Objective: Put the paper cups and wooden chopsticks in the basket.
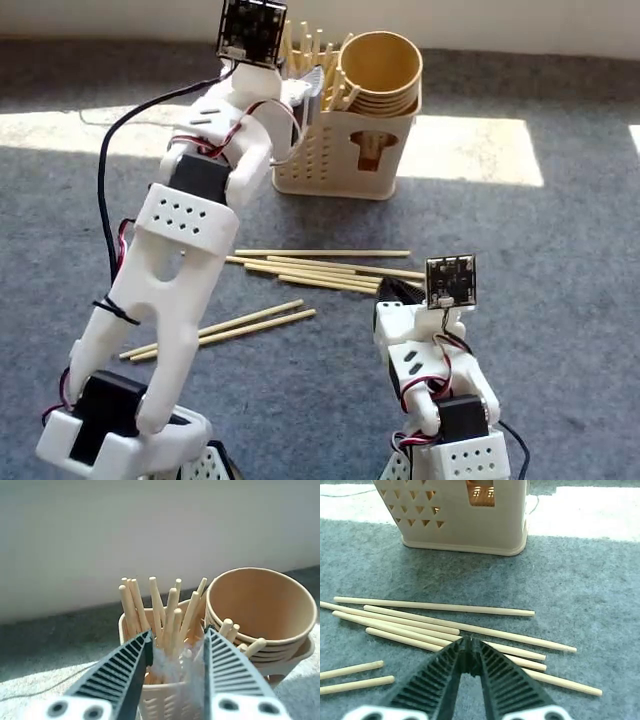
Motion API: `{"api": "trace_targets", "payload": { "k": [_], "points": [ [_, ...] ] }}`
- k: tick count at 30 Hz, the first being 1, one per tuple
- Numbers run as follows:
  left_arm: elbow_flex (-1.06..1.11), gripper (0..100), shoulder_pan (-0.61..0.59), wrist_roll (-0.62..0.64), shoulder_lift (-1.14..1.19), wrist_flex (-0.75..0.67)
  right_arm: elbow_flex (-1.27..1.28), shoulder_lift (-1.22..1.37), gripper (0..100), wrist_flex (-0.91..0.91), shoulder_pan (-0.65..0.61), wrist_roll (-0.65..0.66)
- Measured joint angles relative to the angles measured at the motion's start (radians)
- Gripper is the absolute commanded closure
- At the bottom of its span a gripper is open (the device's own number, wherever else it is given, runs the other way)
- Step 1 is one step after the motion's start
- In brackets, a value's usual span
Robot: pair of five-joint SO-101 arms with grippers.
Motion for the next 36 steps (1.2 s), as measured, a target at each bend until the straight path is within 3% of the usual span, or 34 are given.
{"api": "trace_targets", "payload": {
  "k": [26, 32, 36],
  "points": [
    [-0.342, 82, -0.026, -0.064, -0.009, 0.773, 0.000, 0.000, 99.3, 0.000, 0.000, 0.031],
    [-0.341, 82, -0.074, -0.048, -0.167, 0.858, 0.000, 0.000, 99.3, 0.006, 0.000, 0.037],
    [-0.227, 82, -0.083, -0.046, -0.311, 0.864, 0.000, 0.000, 99.3, 0.060, 0.000, 0.037]
  ]
}}
